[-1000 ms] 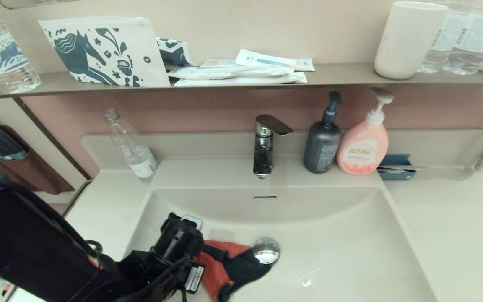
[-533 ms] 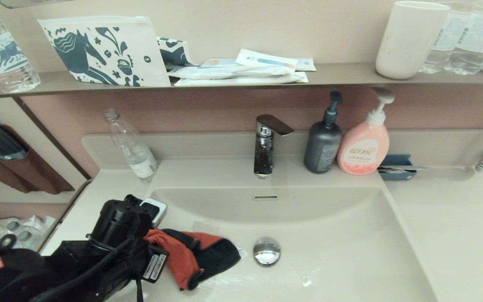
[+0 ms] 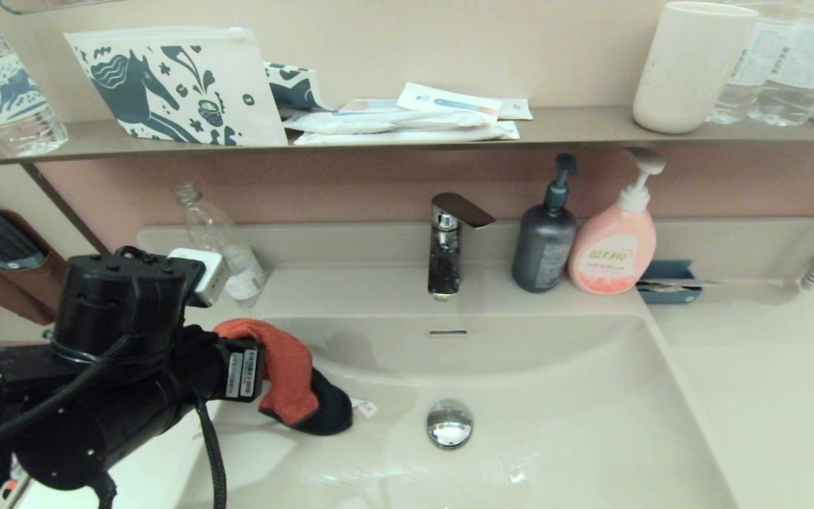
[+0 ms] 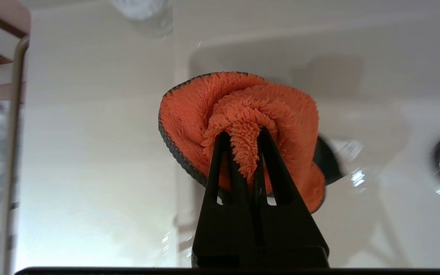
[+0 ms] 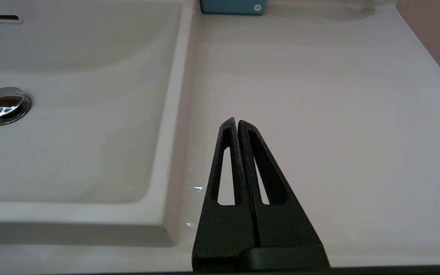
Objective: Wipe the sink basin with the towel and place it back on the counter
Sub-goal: Wipe the sink
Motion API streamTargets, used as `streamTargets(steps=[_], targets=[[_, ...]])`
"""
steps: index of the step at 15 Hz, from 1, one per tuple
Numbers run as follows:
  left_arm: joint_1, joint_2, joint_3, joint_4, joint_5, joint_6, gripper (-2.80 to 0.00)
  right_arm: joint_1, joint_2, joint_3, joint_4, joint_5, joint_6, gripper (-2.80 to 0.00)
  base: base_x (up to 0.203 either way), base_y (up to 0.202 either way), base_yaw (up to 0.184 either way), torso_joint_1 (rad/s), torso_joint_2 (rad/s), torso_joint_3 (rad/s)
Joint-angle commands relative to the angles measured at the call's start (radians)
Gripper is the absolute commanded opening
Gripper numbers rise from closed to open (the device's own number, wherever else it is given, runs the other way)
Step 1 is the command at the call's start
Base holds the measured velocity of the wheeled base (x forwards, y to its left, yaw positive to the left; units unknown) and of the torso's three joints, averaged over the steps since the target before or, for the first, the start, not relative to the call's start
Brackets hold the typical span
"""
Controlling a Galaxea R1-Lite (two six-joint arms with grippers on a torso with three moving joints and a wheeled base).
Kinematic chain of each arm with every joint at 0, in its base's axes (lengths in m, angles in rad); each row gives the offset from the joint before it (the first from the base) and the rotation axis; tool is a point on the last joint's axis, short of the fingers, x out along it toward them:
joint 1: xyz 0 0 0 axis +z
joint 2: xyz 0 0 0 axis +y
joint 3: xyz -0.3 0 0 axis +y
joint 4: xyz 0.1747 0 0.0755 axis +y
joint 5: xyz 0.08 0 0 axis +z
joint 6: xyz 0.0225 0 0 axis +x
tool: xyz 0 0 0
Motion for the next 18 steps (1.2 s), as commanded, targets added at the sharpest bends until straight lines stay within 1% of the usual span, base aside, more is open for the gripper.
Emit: streamTargets(steps=[1, 3, 6, 8, 9, 10, 11, 13, 14, 15, 17, 18], targets=[[-0.019, 0.048, -0.001, -0.116, 0.017, -0.043, -2.8, 0.0, 0.001, 0.0, 0.0, 0.001, -0.001, -2.8, 0.0, 0.0, 0.0, 0.0, 0.0, 0.0], [-0.024, 0.141, 0.001, -0.259, 0.066, -0.068, -2.8, 0.0, 0.001, 0.0, 0.0, 0.001, -0.001, -2.8, 0.0, 0.0, 0.0, 0.0, 0.0, 0.0], [-0.026, 0.3, 0.012, -0.551, 0.123, -0.086, -2.8, 0.0, 0.001, 0.0, 0.0, 0.001, -0.001, -2.8, 0.0, 0.0, 0.0, 0.0, 0.0, 0.0], [-0.027, 0.391, 0.025, -0.72, 0.131, -0.082, -2.8, 0.0, 0.001, 0.0, 0.0, 0.001, 0.0, -2.8, 0.0, 0.0, 0.0, 0.0, 0.0, 0.0], [-0.028, 0.435, 0.035, -0.818, 0.124, -0.078, -2.8, 0.0, 0.001, 0.0, 0.0, 0.001, -0.001, -2.8, 0.0, 0.0, 0.0, 0.0, 0.0, 0.0], [-0.028, 0.478, 0.043, -0.91, 0.114, -0.052, -2.8, 0.0, 0.001, 0.0, 0.0, 0.001, 0.001, -2.8, 0.0, 0.0, 0.0, 0.0, 0.0, 0.0], [-0.028, 0.509, 0.05, -0.992, 0.108, -0.009, -2.8, 0.0, 0.001, 0.0, 0.0, 0.001, -0.001, -2.8, 0.0, 0.0, 0.0, 0.0, 0.0, 0.0], [-0.028, 0.582, 0.055, -1.166, 0.098, 0.107, -2.8, 0.0, 0.001, 0.0, 0.0, 0.001, -0.001, -2.8, 0.0, 0.0, 0.0, 0.0, 0.0, 0.0], [-0.028, 0.605, 0.056, -1.237, 0.073, 0.166, -2.8, 0.0, 0.001, 0.0, 0.0, 0.001, -0.001, -2.8, 0.0, 0.0, 0.0, 0.0, 0.0, 0.0], [-0.025, 0.62, 0.056, -1.251, 0.045, 0.177, -2.8, 0.0, 0.001, 0.0, 0.0, 0.001, -0.001, -2.8, 0.0, 0.0, 0.0, 0.0, 0.0, 0.0], [-0.001, 0.633, 0.056, -1.257, 0.023, 0.192, -2.8, 0.0, 0.001, 0.0, 0.0, 0.001, 0.0, -2.8, 0.0, 0.0, 0.0, 0.0, 0.0, 0.0], [0.013, 0.633, 0.057, -1.257, -0.01, 0.196, -2.8, 0.0, 0.001, 0.0, 0.0, 0.001, -0.001, -2.8, 0.0, 0.0, 0.0, 0.0, 0.0, 0.0]])
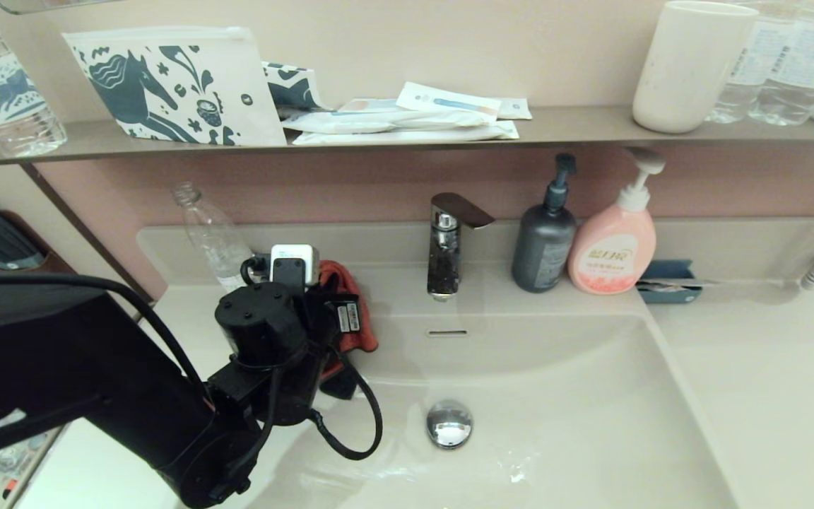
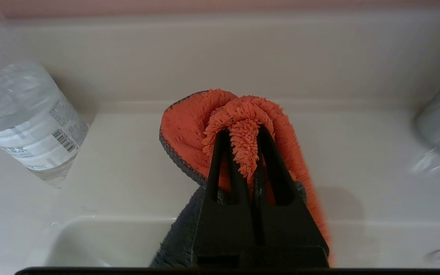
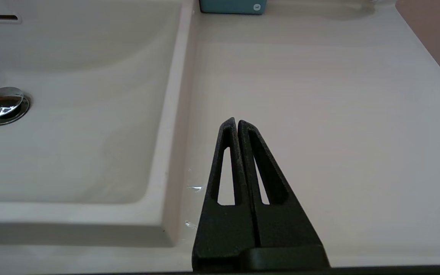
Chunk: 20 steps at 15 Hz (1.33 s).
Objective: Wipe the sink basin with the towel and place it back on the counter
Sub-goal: Wipe the sink
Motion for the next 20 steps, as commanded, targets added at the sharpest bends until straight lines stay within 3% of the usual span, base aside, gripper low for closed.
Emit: streamTargets(steps=[1, 3, 5, 10, 14, 20], targets=[[0.037, 0.027, 0.001, -0.006, -0.061, 0.01, -2.8, 0.0, 0.001, 0.0, 0.0, 0.001, -0.001, -2.8, 0.0, 0.0, 0.0, 0.0, 0.0, 0.0], [0.06, 0.039, -0.002, -0.007, -0.087, 0.026, -2.8, 0.0, 0.001, 0.0, 0.0, 0.001, -0.001, -2.8, 0.0, 0.0, 0.0, 0.0, 0.0, 0.0], [0.118, 0.04, 0.0, -0.008, -0.169, 0.03, -2.8, 0.0, 0.001, 0.0, 0.0, 0.001, -0.001, -2.8, 0.0, 0.0, 0.0, 0.0, 0.0, 0.0], [0.228, 0.043, -0.031, -0.002, -0.275, 0.075, -2.8, 0.0, 0.001, 0.0, 0.0, 0.001, -0.001, -2.8, 0.0, 0.0, 0.0, 0.0, 0.0, 0.0], [0.239, 0.048, -0.096, 0.047, -0.281, 0.077, -2.8, 0.0, 0.001, 0.0, 0.0, 0.001, -0.001, -2.8, 0.0, 0.0, 0.0, 0.0, 0.0, 0.0], [0.188, 0.13, -0.142, 0.035, -0.262, 0.07, -2.8, 0.0, 0.001, 0.0, 0.0, 0.001, -0.001, -2.8, 0.0, 0.0, 0.0, 0.0, 0.0, 0.0]])
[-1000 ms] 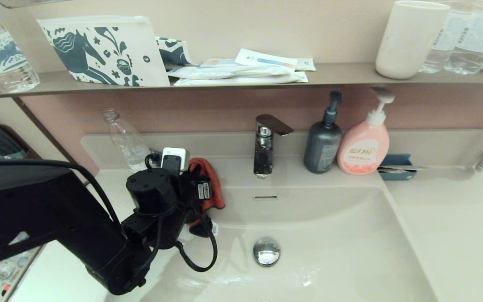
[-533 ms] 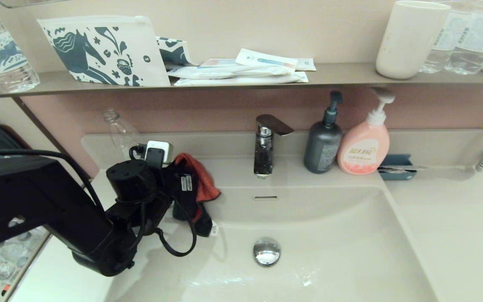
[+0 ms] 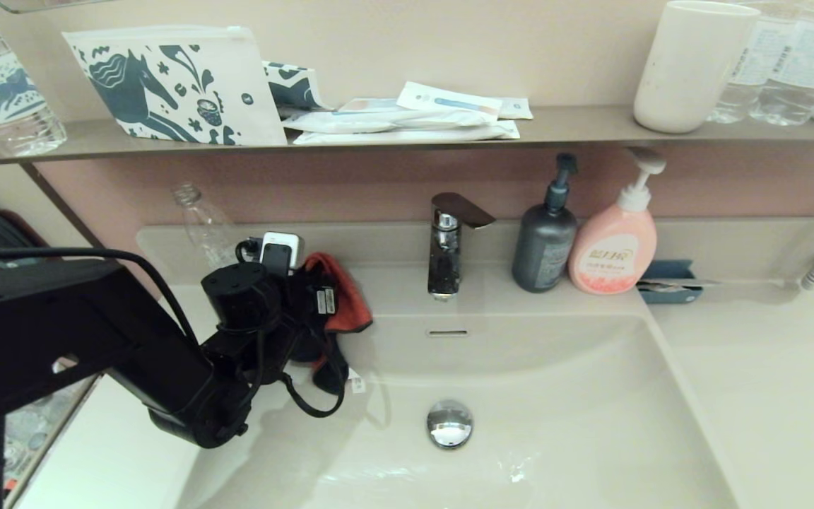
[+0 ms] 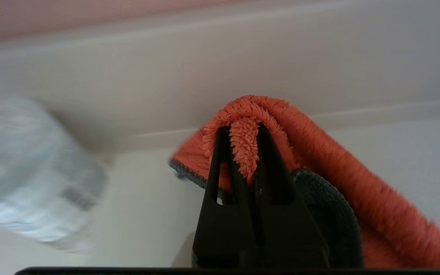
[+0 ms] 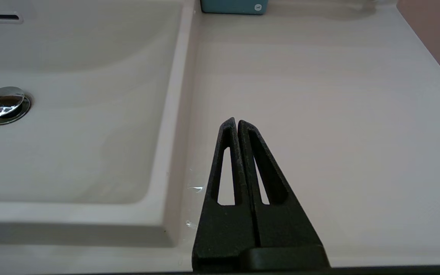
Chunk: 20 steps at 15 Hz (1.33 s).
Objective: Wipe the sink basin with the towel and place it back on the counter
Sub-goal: Wipe the sink
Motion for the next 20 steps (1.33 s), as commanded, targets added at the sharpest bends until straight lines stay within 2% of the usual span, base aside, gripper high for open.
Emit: streamTargets(steps=[1, 5, 9, 13, 18, 20], targets=[[-0.025, 0.034, -0.009, -0.007, 0.013, -0.003, -2.8, 0.0, 0.001, 0.0, 0.0, 0.0, -0.001, -2.8, 0.0, 0.0, 0.0, 0.0, 0.0, 0.0], [-0.068, 0.06, -0.039, -0.006, 0.059, -0.005, -2.8, 0.0, 0.001, 0.0, 0.0, 0.0, -0.001, -2.8, 0.0, 0.0, 0.0, 0.0, 0.0, 0.0], [-0.149, 0.087, -0.09, 0.001, 0.119, -0.005, -2.8, 0.0, 0.001, 0.0, 0.0, 0.0, 0.001, -2.8, 0.0, 0.0, 0.0, 0.0, 0.0, 0.0], [-0.193, 0.098, -0.178, 0.076, 0.157, -0.005, -2.8, 0.0, 0.001, 0.0, 0.0, 0.0, 0.0, -2.8, 0.0, 0.0, 0.0, 0.0, 0.0, 0.0], [-0.246, 0.14, -0.25, 0.085, 0.225, -0.008, -2.8, 0.0, 0.001, 0.0, 0.0, 0.0, 0.0, -2.8, 0.0, 0.0, 0.0, 0.0, 0.0, 0.0], [-0.264, 0.146, -0.261, 0.092, 0.232, -0.011, -2.8, 0.0, 0.001, 0.0, 0.0, 0.0, 0.0, -2.8, 0.0, 0.0, 0.0, 0.0, 0.0, 0.0]])
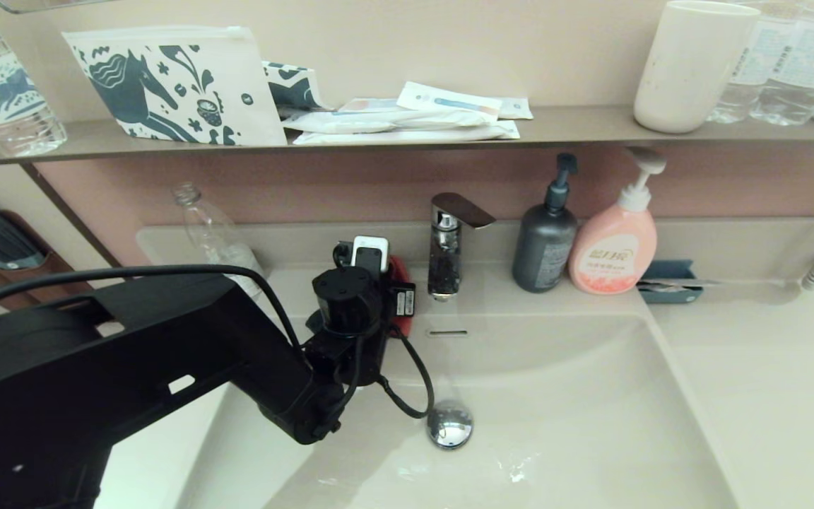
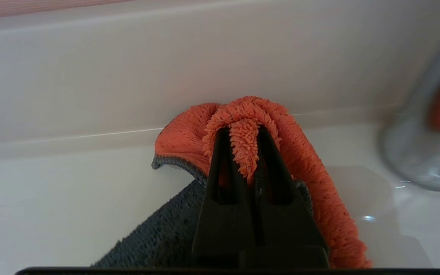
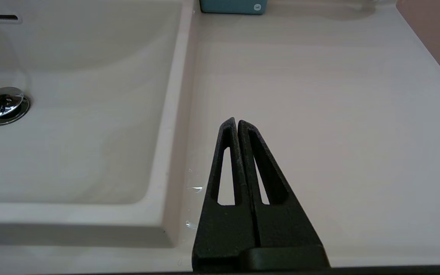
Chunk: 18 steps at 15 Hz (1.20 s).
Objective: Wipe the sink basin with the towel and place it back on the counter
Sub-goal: Wipe the sink
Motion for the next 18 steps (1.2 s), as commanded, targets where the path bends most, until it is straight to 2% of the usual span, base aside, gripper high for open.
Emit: streamTargets(steps=[1, 7, 13, 18], targets=[[-0.018, 0.014, -0.022, -0.002, 0.016, 0.0, -2.8, 0.0, 0.001, 0.0, 0.0, 0.0, -0.001, -2.8, 0.0, 0.0, 0.0, 0.0, 0.0, 0.0], [-0.041, 0.021, -0.073, 0.028, 0.045, 0.0, -2.8, 0.0, 0.001, 0.0, 0.0, 0.0, -0.001, -2.8, 0.0, 0.0, 0.0, 0.0, 0.0, 0.0], [-0.105, 0.036, -0.154, 0.092, 0.103, -0.009, -2.8, 0.0, 0.001, 0.0, 0.0, 0.0, -0.001, -2.8, 0.0, 0.0, 0.0, 0.0, 0.0, 0.0], [-0.112, 0.057, -0.176, 0.101, 0.107, -0.01, -2.8, 0.0, 0.001, 0.0, 0.0, 0.0, -0.001, -2.8, 0.0, 0.0, 0.0, 0.0, 0.0, 0.0]])
